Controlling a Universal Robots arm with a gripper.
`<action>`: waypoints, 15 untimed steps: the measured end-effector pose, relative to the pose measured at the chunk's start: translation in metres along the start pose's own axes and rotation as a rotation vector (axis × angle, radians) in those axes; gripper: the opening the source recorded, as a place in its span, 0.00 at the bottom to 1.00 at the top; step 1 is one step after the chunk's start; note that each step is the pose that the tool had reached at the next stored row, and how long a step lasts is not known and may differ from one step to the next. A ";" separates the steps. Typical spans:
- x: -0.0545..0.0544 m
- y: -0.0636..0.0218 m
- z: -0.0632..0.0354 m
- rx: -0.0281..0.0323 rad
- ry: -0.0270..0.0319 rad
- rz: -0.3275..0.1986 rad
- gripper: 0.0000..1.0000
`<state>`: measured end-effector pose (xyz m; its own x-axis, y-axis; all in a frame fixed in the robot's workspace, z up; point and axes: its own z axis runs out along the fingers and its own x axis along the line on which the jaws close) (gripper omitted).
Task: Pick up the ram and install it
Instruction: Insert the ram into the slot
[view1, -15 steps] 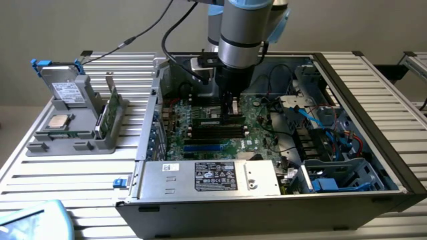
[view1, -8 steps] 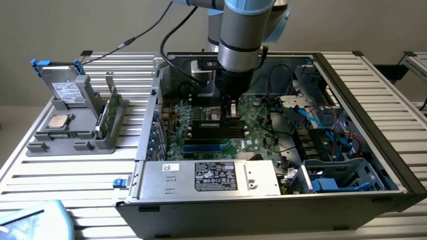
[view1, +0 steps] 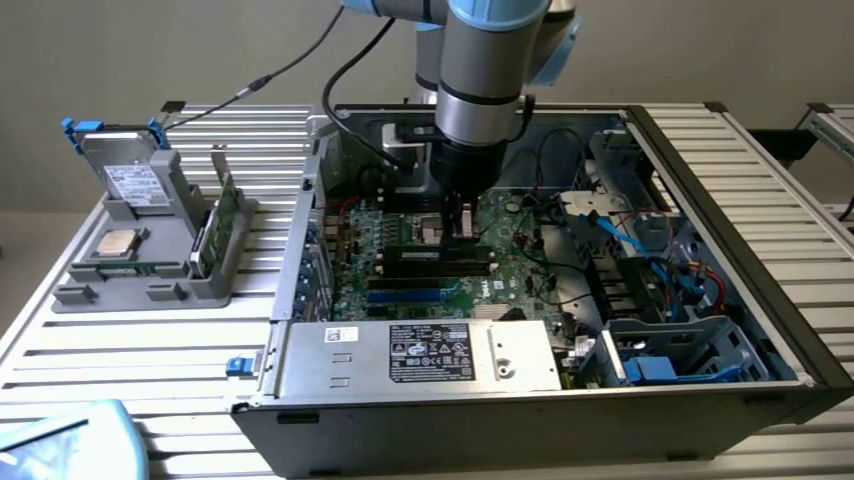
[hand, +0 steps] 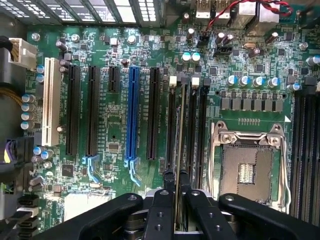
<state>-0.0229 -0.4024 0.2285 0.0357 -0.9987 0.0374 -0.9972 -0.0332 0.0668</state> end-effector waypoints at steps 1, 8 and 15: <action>0.000 -0.0001 0.0018 -0.0001 0.0011 0.000 0.14; 0.000 -0.0002 0.0054 -0.0002 0.0079 0.001 0.14; -0.001 0.0000 0.0053 -0.0005 0.0132 0.001 0.14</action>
<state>-0.0233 -0.4013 0.2232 0.0357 -0.9981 0.0506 -0.9972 -0.0323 0.0672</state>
